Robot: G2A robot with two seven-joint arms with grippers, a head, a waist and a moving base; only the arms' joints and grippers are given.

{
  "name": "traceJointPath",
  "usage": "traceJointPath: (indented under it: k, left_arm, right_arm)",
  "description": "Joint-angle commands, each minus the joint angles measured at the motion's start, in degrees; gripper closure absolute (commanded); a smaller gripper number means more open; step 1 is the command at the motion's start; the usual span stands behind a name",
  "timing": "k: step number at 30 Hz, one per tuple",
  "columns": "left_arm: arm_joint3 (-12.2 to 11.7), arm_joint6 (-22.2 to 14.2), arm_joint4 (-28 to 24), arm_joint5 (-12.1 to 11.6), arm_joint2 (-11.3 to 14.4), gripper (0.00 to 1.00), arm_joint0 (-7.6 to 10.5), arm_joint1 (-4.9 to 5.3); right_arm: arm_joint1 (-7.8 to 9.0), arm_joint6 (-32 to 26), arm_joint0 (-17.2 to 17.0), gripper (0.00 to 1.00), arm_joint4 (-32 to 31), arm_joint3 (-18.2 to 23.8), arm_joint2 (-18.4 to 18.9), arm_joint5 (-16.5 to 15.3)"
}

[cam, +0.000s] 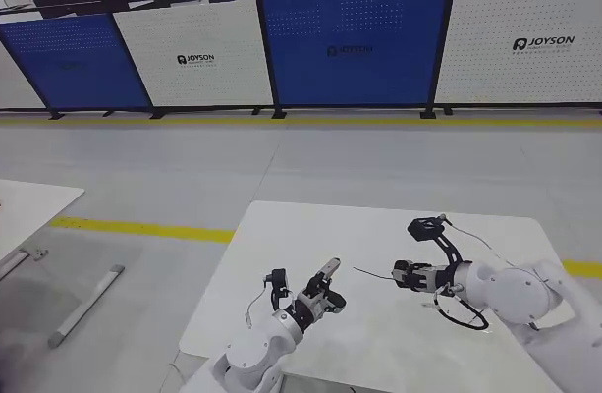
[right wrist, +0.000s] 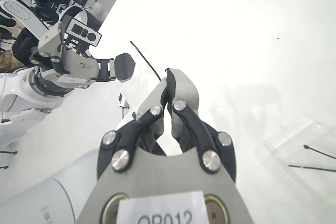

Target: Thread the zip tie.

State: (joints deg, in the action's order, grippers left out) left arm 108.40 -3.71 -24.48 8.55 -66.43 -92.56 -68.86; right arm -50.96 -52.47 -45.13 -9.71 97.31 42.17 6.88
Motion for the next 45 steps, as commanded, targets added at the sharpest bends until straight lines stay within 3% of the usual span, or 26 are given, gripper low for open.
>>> traceJointPath:
  k: [1,6,10,16,32,36,43,45]
  left_arm:
    - [0.0,0.0,0.0,0.0,0.0,0.0,0.0,0.0]
    - [0.0,0.0,0.0,0.0,0.0,0.0,0.0,0.0]
    - [0.0,0.0,0.0,0.0,0.0,0.0,0.0,0.0]
    - [0.0,0.0,0.0,0.0,0.0,0.0,0.0,0.0]
    - [0.0,0.0,0.0,0.0,0.0,0.0,0.0,0.0]
    - [0.0,0.0,0.0,0.0,0.0,0.0,0.0,0.0]
    - [0.0,0.0,0.0,0.0,0.0,0.0,0.0,0.0]
    - [0.0,0.0,0.0,0.0,0.0,0.0,0.0,0.0]
  right_arm:
    - [0.0,0.0,0.0,1.0,0.0,0.0,0.0,0.0]
    - [0.0,0.0,0.0,1.0,0.0,0.0,0.0,0.0]
    - [0.22,5.1,-1.5,1.0,-4.9,1.8,1.4,0.4]
    - [1.41,7.6,-4.2,1.0,-21.6,7.8,2.2,-1.8]
    - [1.45,7.9,-5.5,1.0,-22.0,7.7,2.9,-3.0]
    - [1.72,12.6,-6.2,1.0,-26.6,7.3,4.4,-10.2]
    - [2.59,18.7,-7.7,1.0,-37.0,6.7,6.4,-26.0]
    - [2.71,18.3,-7.3,1.0,-40.6,7.9,5.0,-26.4]
